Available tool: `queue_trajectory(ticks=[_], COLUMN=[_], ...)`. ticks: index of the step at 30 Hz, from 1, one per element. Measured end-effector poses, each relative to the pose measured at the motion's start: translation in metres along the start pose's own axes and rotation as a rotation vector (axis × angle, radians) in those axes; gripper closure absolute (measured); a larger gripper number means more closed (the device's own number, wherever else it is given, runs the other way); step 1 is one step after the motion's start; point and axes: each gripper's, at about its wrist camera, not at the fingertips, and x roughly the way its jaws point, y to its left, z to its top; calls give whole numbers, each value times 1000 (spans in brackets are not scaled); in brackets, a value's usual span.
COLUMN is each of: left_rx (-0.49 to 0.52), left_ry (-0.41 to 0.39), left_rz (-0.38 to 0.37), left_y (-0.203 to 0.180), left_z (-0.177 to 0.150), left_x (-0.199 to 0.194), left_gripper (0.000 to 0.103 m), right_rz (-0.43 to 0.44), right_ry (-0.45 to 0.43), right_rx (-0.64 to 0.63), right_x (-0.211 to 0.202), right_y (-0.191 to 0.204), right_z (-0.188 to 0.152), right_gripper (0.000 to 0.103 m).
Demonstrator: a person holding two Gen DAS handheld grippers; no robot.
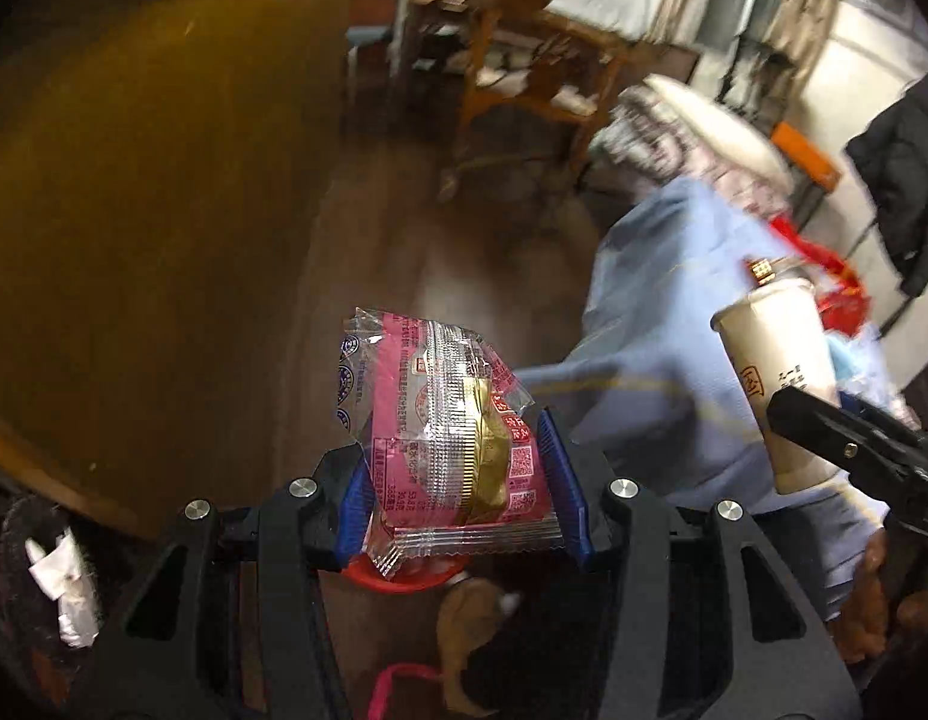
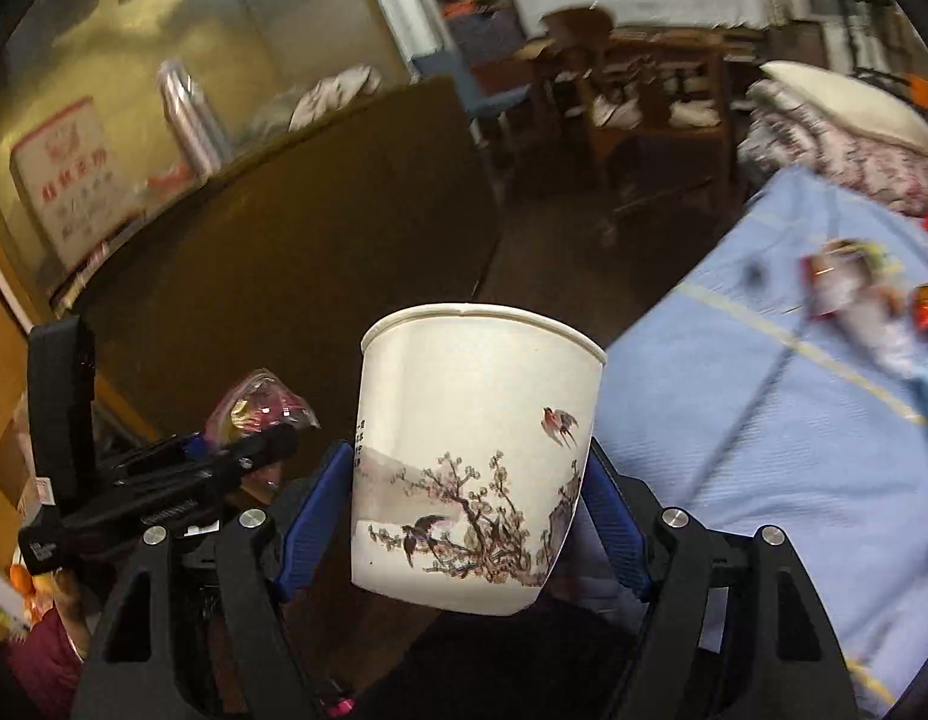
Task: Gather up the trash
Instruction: 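Carry the cup and wrapper down to the red wastebasket and open both tools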
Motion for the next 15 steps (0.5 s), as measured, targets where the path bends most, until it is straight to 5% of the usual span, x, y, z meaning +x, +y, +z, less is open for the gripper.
queue_trajectory(ticks=[7, 15], left_rx=[-42, -83], left_ry=[105, 270], left_rz=[3, -32], left_y=[38, 65], left_z=[-13, -42], left_x=[43, 111], left_gripper=[53, 52], right_rz=[-2, 12], right_ry=[169, 242], right_rx=[-52, -42], right_x=[79, 114], right_y=[24, 33], right_z=[1, 1], right_gripper=[28, 28])
